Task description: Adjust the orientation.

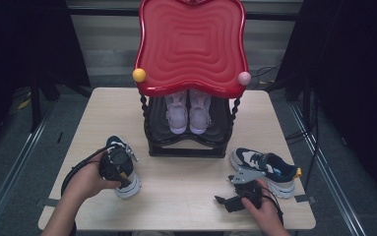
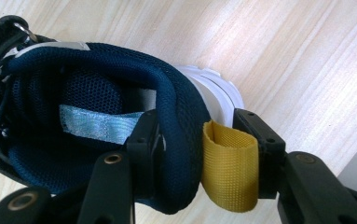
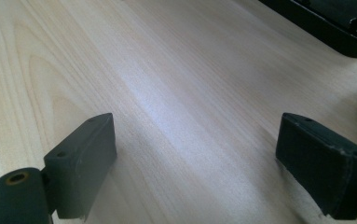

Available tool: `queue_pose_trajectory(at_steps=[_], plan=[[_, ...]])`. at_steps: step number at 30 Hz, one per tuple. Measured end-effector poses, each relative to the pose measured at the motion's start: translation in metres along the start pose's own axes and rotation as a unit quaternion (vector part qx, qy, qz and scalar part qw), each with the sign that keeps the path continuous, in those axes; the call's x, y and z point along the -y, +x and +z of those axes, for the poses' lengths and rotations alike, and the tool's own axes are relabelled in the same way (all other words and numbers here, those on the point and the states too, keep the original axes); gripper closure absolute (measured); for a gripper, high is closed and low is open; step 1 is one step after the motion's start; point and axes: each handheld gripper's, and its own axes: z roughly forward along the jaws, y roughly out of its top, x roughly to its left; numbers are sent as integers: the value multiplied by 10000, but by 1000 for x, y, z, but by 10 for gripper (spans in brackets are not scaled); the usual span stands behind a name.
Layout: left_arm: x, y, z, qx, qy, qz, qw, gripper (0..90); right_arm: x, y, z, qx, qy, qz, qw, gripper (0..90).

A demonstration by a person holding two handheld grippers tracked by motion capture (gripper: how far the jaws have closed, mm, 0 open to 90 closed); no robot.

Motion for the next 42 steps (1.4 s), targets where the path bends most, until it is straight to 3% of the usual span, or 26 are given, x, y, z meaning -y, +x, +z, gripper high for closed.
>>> queue_pose_trajectory(at_steps=[19,22,29,38,42], plan=[[-5,3,8,104,165,73,9998,573,0,0,0,-6,4,-7,10000,114],[-6,3,9,195,205,52,9996,590,0,0,0,-5,2,-9,10000,114],[-8,0,10,323,405,304,9982,681,0,0,0,-8,3,-14,10000,113],[-11,-4,7,96,521,408,9978,737,0,0,0,-8,4,-17,10000,113],[-12,-3,-1,95,427,401,9982,738,0,0,0,-8,3,-19,10000,112]])
